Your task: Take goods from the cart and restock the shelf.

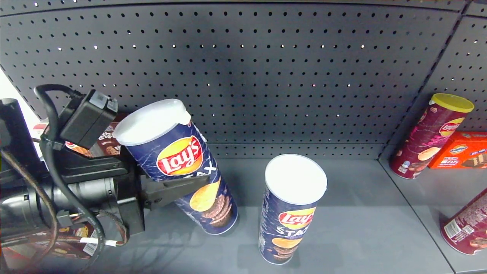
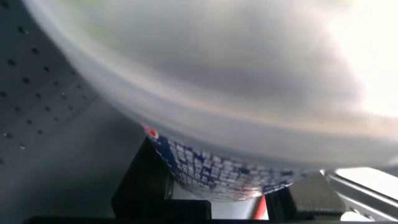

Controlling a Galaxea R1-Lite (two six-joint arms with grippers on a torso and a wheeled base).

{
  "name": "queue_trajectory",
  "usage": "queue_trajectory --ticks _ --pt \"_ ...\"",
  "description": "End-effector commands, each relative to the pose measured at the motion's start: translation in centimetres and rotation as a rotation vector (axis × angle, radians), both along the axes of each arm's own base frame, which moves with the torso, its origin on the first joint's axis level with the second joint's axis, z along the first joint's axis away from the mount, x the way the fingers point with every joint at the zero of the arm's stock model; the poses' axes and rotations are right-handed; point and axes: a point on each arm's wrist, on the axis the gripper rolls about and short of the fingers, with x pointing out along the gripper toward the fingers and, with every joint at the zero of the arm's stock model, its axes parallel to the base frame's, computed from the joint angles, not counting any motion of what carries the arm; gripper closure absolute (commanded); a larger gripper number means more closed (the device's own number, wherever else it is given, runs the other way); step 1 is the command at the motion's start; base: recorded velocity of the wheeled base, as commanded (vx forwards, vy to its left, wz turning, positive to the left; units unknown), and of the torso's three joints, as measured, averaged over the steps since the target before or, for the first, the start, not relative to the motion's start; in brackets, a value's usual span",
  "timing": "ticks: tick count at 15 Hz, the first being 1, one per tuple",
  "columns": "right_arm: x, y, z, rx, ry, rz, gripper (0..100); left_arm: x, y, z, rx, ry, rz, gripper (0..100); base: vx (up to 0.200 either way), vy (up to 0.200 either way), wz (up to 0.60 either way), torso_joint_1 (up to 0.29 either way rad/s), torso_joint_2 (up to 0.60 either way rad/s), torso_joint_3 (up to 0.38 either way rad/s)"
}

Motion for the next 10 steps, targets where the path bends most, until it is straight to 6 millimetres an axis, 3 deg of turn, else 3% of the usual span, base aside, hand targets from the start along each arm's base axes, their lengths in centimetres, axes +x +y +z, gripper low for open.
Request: queue_trajectory --ticks 1,10 --pt "0.0 0.0 0.0 0.0 0.0 0.0 0 1.9 -0.6 -0.1 0.013 0.005 0.023 100 0.0 0.0 0.0 0.0 0.0 0.0" --pt "0.0 0.0 0.0 0.0 0.0 0.0 0 8.0 -3.2 0.5 0.148 0.001 -0.008 100 0.0 0.0 0.0 0.0 0.0 0.0"
